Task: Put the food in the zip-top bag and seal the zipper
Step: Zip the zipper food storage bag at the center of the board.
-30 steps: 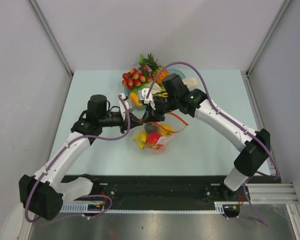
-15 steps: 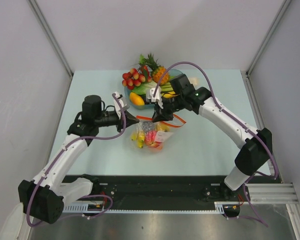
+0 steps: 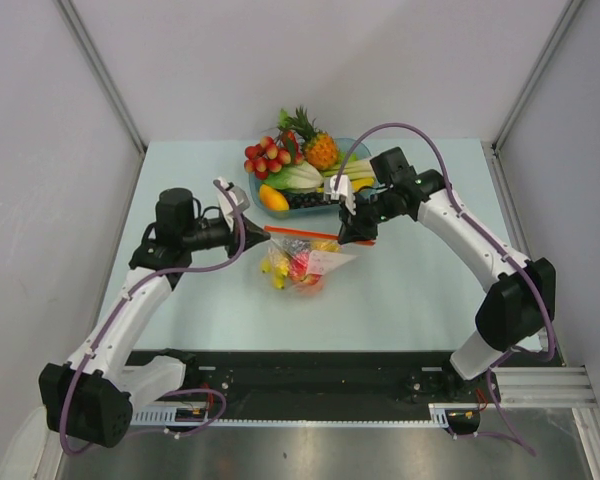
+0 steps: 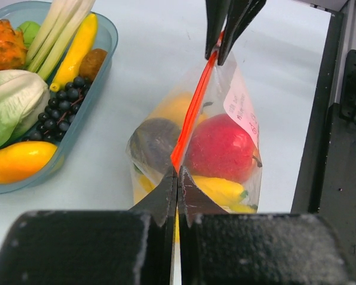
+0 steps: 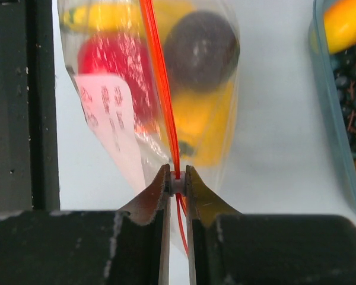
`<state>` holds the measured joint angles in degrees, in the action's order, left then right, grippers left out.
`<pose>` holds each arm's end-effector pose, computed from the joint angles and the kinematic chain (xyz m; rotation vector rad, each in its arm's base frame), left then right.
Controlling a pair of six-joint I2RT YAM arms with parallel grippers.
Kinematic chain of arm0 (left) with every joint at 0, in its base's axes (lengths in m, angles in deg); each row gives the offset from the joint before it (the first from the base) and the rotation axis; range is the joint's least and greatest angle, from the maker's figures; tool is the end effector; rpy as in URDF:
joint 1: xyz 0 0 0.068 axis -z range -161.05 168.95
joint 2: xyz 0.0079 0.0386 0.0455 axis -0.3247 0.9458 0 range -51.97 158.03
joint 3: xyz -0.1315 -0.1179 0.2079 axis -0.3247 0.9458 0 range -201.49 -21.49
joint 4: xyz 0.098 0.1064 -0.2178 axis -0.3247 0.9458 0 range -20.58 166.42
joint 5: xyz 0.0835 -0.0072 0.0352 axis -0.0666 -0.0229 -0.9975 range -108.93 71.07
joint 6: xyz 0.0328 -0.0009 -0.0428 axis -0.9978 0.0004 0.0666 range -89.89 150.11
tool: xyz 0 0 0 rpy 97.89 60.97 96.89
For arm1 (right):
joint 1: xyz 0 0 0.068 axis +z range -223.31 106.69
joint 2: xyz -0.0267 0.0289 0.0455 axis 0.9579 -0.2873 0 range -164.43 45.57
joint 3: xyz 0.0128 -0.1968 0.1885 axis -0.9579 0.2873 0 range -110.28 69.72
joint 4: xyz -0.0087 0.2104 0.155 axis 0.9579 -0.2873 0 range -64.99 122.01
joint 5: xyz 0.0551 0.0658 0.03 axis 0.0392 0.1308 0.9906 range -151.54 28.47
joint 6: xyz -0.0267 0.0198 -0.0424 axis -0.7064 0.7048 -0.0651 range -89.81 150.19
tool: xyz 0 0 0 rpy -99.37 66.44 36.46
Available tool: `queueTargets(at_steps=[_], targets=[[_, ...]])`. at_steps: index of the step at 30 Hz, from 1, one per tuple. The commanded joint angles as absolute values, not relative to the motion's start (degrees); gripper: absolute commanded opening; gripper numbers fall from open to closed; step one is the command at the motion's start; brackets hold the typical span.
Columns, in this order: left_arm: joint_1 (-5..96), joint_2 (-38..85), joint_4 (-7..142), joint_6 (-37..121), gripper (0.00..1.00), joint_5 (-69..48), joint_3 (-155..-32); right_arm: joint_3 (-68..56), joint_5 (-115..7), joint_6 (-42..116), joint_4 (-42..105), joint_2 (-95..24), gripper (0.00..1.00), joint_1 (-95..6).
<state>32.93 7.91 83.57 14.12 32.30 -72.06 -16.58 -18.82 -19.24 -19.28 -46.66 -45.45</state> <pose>0.2139 -0.0818 0.3230 1.0251 1.6123 -0.8526 0.2844 0.1776 0.3275 -1.6744 1.6625 0.7713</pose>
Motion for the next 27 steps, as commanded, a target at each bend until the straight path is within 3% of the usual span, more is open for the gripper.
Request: queueTargets(at_steps=[1, 14, 22, 27], targets=[[30.11, 6.48, 80.58, 15.44, 0.00, 31.88, -73.08, -15.27, -24.27, -23.33, -25.90, -44.00, 0.00, -49.30], [28.44, 7.27, 83.13, 14.04, 0.00, 31.78, -73.61, -14.39, -25.50, -26.85, -30.48, -41.01, 0.00, -56.08], [29.93, 6.13, 102.44, 2.18, 0.00, 39.69, -77.91, -14.39, -23.04, -25.80, -36.44, -34.25, 0.00, -55.20], [33.10, 2.35, 111.08, 1.79, 0.00, 38.03, -76.17, -14.30, -24.61, -27.11, -45.93, -29.23, 0.00, -54.58]])
